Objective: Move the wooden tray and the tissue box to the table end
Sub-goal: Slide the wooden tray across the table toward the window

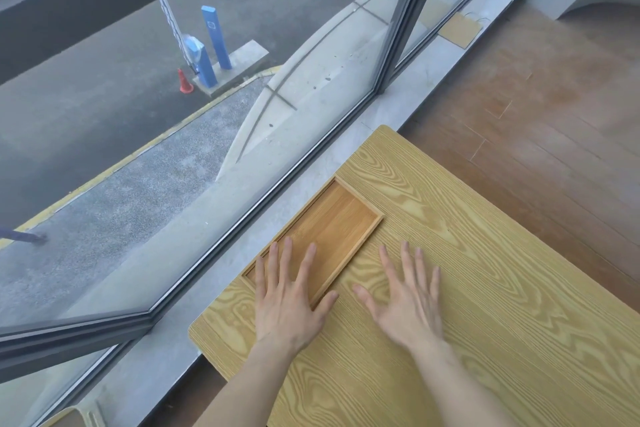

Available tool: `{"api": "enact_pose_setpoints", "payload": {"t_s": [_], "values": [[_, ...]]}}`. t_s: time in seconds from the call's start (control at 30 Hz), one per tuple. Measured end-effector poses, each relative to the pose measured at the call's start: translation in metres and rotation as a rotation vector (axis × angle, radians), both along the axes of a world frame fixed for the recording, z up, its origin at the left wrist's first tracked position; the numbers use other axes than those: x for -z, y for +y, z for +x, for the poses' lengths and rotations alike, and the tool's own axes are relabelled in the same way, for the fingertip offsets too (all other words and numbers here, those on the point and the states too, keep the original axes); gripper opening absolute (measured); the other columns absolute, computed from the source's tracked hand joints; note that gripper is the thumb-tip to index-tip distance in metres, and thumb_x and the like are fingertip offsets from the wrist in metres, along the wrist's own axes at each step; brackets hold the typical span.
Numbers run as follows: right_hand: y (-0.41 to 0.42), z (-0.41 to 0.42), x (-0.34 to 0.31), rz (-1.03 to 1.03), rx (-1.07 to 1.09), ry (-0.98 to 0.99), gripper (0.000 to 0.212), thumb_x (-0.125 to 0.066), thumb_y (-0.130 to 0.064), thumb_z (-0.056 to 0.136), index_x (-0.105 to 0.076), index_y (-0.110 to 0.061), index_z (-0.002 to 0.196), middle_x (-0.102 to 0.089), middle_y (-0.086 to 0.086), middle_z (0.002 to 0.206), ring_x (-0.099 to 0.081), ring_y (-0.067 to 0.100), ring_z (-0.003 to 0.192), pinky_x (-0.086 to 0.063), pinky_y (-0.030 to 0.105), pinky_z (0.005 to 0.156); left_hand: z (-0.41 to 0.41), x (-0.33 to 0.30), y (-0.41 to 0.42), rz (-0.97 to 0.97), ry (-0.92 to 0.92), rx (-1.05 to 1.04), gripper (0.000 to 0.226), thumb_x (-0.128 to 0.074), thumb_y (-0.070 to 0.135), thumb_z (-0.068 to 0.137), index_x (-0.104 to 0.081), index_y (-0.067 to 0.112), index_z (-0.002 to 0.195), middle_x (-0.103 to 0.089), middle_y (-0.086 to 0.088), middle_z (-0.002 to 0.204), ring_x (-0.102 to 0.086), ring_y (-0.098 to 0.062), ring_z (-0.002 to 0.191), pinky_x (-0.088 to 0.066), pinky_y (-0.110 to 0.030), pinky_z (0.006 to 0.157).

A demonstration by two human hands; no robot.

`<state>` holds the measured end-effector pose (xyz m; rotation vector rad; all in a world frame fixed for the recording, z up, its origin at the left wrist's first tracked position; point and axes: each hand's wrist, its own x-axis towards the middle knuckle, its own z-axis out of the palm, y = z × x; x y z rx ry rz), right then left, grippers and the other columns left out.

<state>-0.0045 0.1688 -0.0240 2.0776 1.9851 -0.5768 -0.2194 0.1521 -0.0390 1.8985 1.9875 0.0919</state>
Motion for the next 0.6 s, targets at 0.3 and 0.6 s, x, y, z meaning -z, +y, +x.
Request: {"api": "enact_pose_setpoints", "payload": {"t_s": [0.3, 0.6], "values": [[-0.035, 0.044, -0.028, 0.017, 0.206, -0.050, 0.099, -0.012, -0.093, 0.082, 0.030, -0.040, 0.154, 0.028, 0.013, 0.166, 0.029, 0.034, 0.154, 0.019, 0.063, 0.122, 0.025, -0.023, 0.031, 0.010, 0.005, 0.220, 0.096, -0.020, 0.092, 0.079, 0.002, 0.043, 0.158, 0.015, -0.005, 0.168, 0.028, -0.027, 0.151, 0.012, -0.058, 0.121], [-0.114, 0.116, -0.055, 0.073, 0.447, -0.091, 0.099, -0.013, -0.094, 0.082, 0.022, -0.040, 0.157, 0.025, 0.010, 0.169, 0.025, 0.028, 0.156, 0.011, 0.057, 0.127, 0.114, -0.054, 0.037, 0.099, -0.025, 0.449, 0.098, -0.023, 0.091, 0.078, 0.001, 0.041, 0.159, 0.013, -0.003, 0.169, 0.025, -0.026, 0.152, 0.012, -0.056, 0.121]]}}
